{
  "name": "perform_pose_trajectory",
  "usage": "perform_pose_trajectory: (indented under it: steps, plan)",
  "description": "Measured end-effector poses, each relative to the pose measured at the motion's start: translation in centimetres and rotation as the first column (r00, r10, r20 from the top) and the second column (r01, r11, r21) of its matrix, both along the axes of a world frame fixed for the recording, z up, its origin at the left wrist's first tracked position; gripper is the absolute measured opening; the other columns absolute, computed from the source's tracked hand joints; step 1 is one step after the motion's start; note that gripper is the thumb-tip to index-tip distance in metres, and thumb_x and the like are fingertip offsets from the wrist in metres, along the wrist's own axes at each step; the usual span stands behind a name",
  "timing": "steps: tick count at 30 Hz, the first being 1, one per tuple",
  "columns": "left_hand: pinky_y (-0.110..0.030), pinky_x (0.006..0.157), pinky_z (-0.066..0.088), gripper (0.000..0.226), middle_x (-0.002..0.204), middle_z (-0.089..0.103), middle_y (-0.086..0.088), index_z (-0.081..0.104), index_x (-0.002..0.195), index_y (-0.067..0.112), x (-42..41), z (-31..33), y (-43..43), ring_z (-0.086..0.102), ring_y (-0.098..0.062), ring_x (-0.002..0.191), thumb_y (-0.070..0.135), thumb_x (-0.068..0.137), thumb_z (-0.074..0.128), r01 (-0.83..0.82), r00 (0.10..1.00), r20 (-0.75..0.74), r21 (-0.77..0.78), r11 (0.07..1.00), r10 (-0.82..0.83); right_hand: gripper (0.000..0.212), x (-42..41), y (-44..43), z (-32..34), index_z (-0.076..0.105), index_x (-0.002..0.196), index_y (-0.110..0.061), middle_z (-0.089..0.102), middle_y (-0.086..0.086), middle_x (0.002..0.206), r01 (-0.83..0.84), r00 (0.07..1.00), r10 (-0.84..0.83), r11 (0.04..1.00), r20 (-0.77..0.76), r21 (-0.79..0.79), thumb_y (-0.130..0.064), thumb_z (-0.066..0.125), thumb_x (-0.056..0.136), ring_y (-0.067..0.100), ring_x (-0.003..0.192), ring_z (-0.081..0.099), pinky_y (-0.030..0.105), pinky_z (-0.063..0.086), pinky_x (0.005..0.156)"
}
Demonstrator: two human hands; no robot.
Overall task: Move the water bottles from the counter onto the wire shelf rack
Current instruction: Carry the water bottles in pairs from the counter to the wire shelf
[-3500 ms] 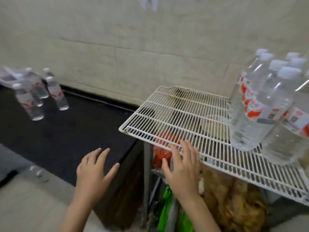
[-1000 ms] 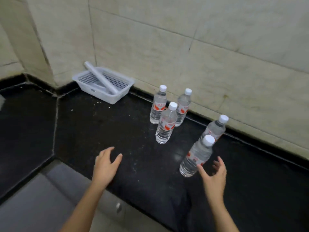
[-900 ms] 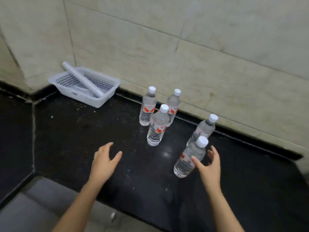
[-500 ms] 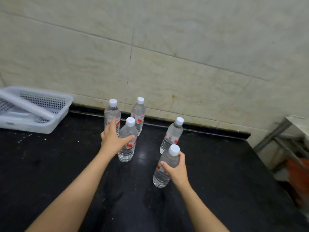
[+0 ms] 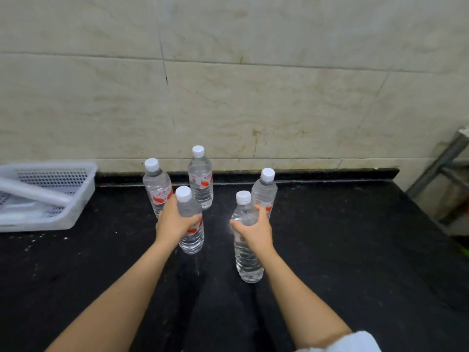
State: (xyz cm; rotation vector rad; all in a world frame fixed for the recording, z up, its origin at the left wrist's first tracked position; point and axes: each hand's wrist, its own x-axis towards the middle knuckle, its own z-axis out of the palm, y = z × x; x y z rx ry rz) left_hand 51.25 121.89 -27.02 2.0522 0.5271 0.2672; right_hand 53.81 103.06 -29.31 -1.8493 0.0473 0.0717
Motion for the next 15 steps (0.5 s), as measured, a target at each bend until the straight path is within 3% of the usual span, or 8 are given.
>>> perform_pose_trajectory:
  steps: [3,8,12,15]
  plan:
    - [-0.033,0.086,0.041,0.066,0.11,0.052,0.004,0.043,0.123,0.023,0.3,-0.7,0.3,0.05,-0.014,0.1,0.019,0.066,0.078,0.0,0.999,0.037,-0.039,0.999,0.002,0.058,0.4,-0.6,-0.6,0.041,0.106,-0.035,0.055,-0.003,0.11,-0.001,1.0,0.001,0.999,0.007,0.035,-0.031,0.077,0.061,0.014,0.099,0.054,0.027,0.04,0.086]
    - [-0.032,0.087,0.04,0.066,0.11,0.049,0.006,0.04,0.123,0.025,1.2,-1.2,0.3,0.047,-0.013,0.102,0.013,0.069,0.076,0.037,0.995,0.093,-0.114,0.993,-0.027,0.047,0.5,-1.8,-1.0,0.044,0.092,-0.042,0.056,-0.015,0.097,0.06,0.998,-0.063,0.992,0.023,0.113,-0.026,0.077,0.063,0.001,0.09,0.056,0.018,0.042,0.075]
    - [-0.033,0.088,0.041,0.068,0.112,0.051,0.005,0.04,0.125,0.023,1.6,-1.1,1.9,0.049,-0.014,0.103,0.011,0.069,0.076,0.136,0.989,0.067,-0.134,0.982,-0.128,0.057,0.0,-2.4,-1.1,0.041,0.108,-0.031,0.055,-0.014,0.098,0.122,0.992,-0.125,0.985,0.02,0.124,-0.022,0.077,0.065,0.009,0.095,0.057,0.031,0.047,0.087]
    - [-0.033,0.088,0.04,0.068,0.112,0.051,0.003,0.039,0.121,0.026,1.6,-1.1,3.3,0.05,-0.015,0.102,0.01,0.068,0.077,0.233,0.972,0.053,-0.145,0.962,-0.227,0.06,-1.1,-2.3,-1.1,0.04,0.11,-0.031,0.054,-0.015,0.102,0.135,0.99,-0.139,0.986,0.03,0.095,-0.021,0.078,0.065,0.011,0.098,0.056,0.031,0.045,0.089]
